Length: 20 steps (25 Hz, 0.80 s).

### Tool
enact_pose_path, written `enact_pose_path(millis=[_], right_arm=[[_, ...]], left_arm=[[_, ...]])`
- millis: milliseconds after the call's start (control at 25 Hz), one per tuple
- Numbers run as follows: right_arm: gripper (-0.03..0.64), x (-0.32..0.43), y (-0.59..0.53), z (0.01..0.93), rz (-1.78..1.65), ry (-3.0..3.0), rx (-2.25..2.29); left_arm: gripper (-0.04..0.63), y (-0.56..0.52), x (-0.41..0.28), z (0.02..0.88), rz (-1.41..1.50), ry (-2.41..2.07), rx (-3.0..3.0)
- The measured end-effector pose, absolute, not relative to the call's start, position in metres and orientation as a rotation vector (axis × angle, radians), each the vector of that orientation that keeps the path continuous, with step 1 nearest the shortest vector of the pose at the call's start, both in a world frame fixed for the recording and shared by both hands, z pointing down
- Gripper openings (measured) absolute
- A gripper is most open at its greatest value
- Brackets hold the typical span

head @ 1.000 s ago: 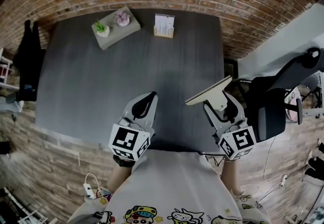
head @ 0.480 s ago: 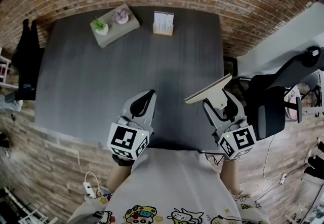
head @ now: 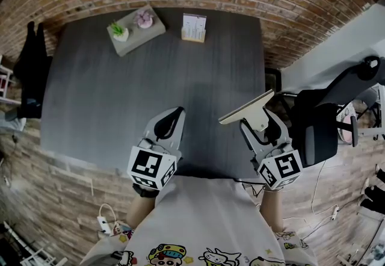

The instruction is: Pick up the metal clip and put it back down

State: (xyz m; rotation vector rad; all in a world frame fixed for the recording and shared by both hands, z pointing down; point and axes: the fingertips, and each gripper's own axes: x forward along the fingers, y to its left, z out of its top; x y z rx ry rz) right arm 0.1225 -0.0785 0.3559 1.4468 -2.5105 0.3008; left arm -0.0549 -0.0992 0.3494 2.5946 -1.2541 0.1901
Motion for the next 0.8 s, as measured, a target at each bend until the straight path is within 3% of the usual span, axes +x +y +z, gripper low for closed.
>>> enact_pose_path(millis=[800], right_arm=[[0.285,0.117,-0.074,0.369,0.348,-2.501,1.378]], left_arm=[[-0.002,-0.090,-0.054,0.366,0.242,-1.239,2.553]])
